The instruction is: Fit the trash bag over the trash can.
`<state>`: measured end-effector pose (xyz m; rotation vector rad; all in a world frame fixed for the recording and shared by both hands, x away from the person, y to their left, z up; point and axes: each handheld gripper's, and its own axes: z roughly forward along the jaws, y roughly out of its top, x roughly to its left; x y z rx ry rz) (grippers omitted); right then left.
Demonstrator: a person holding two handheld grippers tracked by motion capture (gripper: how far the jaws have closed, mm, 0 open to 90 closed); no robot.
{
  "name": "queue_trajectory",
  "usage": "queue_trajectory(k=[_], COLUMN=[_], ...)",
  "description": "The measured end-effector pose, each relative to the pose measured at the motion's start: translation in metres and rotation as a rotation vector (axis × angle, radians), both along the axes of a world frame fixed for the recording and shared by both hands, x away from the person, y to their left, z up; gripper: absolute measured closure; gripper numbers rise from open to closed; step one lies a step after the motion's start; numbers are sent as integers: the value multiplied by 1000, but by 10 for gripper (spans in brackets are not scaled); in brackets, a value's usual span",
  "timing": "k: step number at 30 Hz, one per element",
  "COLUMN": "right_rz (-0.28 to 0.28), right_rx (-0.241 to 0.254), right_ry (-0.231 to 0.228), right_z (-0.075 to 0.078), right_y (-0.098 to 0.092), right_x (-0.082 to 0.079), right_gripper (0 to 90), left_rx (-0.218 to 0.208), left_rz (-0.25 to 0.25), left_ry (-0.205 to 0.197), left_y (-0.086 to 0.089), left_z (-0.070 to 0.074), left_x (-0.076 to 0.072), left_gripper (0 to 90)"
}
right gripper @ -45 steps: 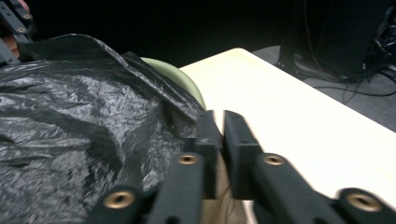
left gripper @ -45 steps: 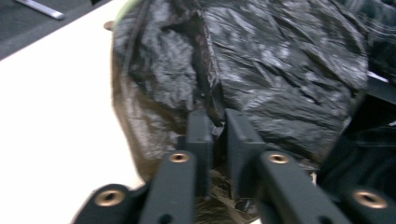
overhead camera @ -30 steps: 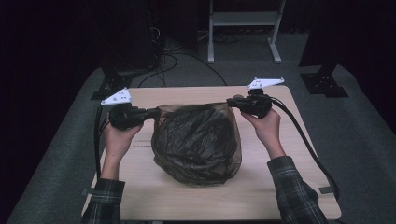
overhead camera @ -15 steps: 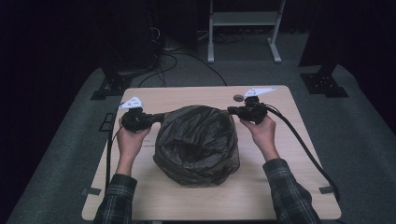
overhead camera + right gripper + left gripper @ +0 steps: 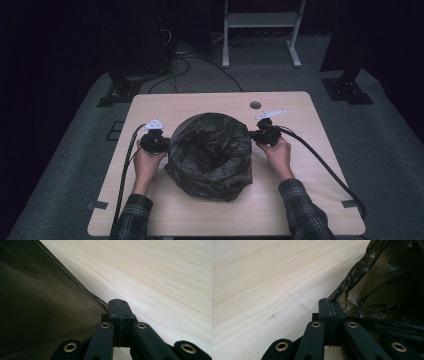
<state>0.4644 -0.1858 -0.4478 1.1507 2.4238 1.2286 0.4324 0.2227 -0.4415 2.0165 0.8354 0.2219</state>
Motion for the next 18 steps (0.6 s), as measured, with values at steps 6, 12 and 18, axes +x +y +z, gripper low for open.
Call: queue_trajectory(k=[6, 12, 18], right_rz=[-9, 0, 28], right_rx=[18, 91, 170], right_ry=[-12, -73, -173], right_z=[1, 33, 72], right_y=[-3, -14, -27], right_x=[-2, -12, -33], right_gripper=[648, 435, 279], left_rx=[-52, -43, 9], left_rz=[16, 39, 40], left_ry=[-21, -46, -52], left_y=[8, 20, 34], left_z=[6, 22, 24], left_x=[-8, -29, -56], left_gripper=[622, 302, 71])
